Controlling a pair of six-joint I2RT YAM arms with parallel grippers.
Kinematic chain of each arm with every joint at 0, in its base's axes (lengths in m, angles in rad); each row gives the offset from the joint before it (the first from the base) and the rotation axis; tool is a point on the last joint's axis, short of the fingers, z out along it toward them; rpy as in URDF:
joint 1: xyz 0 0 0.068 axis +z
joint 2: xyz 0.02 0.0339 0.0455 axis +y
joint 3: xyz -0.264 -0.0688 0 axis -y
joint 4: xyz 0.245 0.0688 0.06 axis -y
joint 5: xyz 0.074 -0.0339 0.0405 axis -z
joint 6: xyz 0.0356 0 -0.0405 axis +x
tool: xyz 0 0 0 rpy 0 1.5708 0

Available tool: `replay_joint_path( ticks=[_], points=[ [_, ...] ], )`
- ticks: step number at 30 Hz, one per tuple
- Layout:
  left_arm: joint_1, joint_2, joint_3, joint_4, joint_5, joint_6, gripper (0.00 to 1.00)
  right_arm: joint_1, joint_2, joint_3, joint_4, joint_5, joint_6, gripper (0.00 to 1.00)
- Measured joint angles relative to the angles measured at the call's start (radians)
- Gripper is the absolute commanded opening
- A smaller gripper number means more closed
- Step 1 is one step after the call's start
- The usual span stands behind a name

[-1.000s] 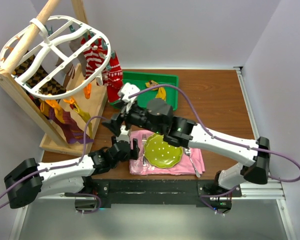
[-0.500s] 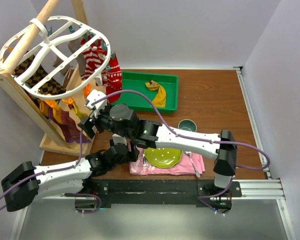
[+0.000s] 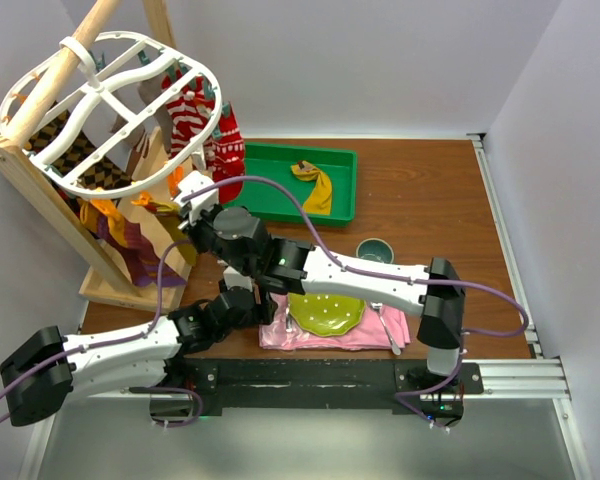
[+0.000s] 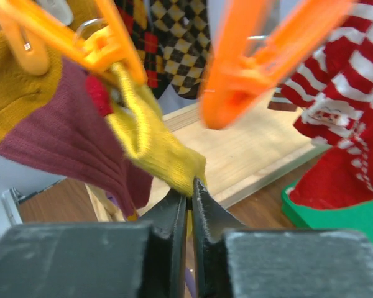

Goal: Remove the socks clipped to the hanger
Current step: Remove the sock from the hanger.

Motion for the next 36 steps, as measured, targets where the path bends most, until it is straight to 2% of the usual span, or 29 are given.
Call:
replay_joint_path(
  ticks=[7,18,26,36],
  points=[
    [0.000,-0.012,0.036,-0.042,0.010,0.018,0.72,-0.064,-0.090,-0.044,-0.002,-0.018,-0.004,0.00],
    [0.000,-0.066,0.106,-0.085,0.017,0.062,0.68,-0.162,-0.197,-0.127,-0.020,-0.136,-0.004,0.00],
    [0.000,-0.172,0.131,-0.128,0.018,0.069,0.66,-0.210,-0.233,-0.179,-0.055,-0.175,-0.017,0.00],
    [0.000,-0.306,0.195,-0.173,-0.038,0.070,0.68,-0.239,-0.265,-0.200,-0.105,-0.210,-0.018,0.00]
  ],
)
